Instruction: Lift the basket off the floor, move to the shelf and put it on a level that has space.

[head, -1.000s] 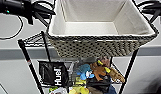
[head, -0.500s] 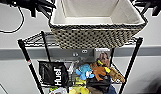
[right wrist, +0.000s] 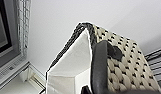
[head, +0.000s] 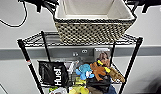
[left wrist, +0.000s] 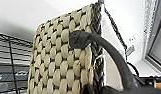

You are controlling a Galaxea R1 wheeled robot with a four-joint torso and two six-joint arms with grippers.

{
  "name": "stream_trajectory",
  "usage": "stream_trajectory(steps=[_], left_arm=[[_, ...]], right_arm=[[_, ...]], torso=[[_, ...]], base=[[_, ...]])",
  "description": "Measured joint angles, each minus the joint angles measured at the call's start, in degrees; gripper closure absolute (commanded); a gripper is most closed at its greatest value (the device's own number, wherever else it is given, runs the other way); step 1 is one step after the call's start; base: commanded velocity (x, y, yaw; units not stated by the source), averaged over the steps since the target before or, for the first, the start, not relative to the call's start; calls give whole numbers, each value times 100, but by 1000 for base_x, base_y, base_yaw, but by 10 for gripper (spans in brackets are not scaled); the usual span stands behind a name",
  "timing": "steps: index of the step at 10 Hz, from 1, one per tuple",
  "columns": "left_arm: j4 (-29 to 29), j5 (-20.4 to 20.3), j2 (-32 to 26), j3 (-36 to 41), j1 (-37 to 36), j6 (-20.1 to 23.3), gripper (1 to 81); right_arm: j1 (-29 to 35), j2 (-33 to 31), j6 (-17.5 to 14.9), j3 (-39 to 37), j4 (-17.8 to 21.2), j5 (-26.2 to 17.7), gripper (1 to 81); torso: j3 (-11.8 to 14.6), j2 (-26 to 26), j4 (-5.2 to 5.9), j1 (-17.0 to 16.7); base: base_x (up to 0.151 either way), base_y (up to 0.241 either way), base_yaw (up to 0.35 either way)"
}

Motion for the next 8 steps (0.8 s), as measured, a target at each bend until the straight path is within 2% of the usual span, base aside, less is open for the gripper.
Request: stream_trajectory(steps=[4,8], left_arm=[[315,345,372,-919,66,21,811],[661,427,791,-1729,540,94,811]], right_arm=[[-327,767,-243,-924,-79,-77,811],[-586,1345,-510,-1679,-102,-118,811]], torso=[[-2,2,0,2],[-6,7,0,7]], base=[[0,0,0],[0,0,0]])
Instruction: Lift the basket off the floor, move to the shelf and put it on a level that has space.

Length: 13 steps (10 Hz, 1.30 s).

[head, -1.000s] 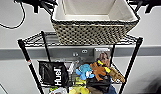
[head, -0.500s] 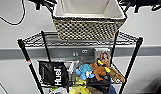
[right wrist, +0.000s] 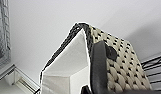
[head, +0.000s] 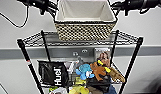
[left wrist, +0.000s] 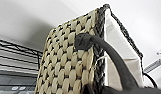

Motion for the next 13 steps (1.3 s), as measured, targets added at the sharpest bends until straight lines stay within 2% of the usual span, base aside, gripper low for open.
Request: stream_trajectory(steps=[4,7,8,10,13], left_arm=[[41,-138,474,-898,317,202,811],[84,-267,551,-1037,408,216,811],[340,-341,551,-1007,419,397,10],[580,-399,422,-898,679,444,10],[601,-421,407,-761,678,485,10]], right_arm=[[-319,282,-193,-480,4,368,811],[-461,347,-273,-601,9,571,811],[-461,343,-284,-601,9,558,10],[-717,290,-308,-579,-9,179,10],[-708,205,-306,-471,-13,160,10]], torso=[[0,0,0,0],[0,0,0,0],[0,0,0,0],[-2,2,0,2],[-7,6,0,6]], base=[[0,0,0],[0,0,0],[0,0,0],[0,0,0],[0,0,0]])
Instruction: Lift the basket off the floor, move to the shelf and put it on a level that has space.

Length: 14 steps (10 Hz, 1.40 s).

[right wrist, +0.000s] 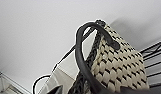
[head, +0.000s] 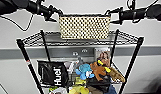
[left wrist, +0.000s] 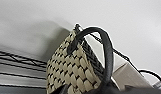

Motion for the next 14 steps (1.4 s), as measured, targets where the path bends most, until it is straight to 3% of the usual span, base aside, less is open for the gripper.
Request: stream_trajectory(steps=[6,11,14], left_arm=[[-68,-28,-890,774,-496,0,10],[-96,16,-2354,2213,-705,-22,10],[-94,138,-3406,2848,-719,-24,10]], right_arm=[[396,-981,9,724,22,112,10],[588,-2100,30,2224,61,93,10],[619,-3110,66,2640,66,-11,10]], torso=[[0,0,0,2],[0,0,0,2],[2,-2,0,-2]], base=[[0,0,0],[0,0,0],[0,0,0]])
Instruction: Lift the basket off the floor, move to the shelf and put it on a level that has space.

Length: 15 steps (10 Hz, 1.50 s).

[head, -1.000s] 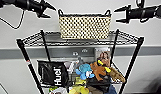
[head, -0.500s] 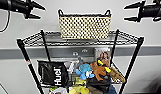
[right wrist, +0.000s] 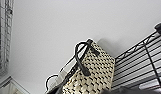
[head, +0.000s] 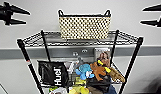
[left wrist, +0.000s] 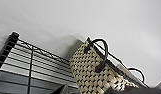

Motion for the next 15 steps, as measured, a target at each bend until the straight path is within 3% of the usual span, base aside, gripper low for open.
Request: stream_trajectory(steps=[4,7,9,13,15], left_arm=[[41,402,-1029,468,78,37,10],[122,614,-1696,490,527,343,10],[152,717,-1910,485,968,540,10],[199,680,-2165,473,2054,992,10],[288,466,-2185,471,2553,1097,10]], right_arm=[[-7,-1174,15,347,-79,-730,10],[-507,-1629,-9,358,-346,-1268,10],[-722,-1849,-16,366,-503,-1395,10],[-1904,-1907,-49,363,-940,-1503,10],[-2417,-1887,-50,350,-1198,-1492,10]], torso=[[2,-2,0,-4],[9,-4,0,-9],[11,-6,0,-13],[13,-9,0,-15],[13,-9,0,-15]], base=[[0,0,0],[0,0,0],[0,0,0],[0,0,0],[0,0,0]])
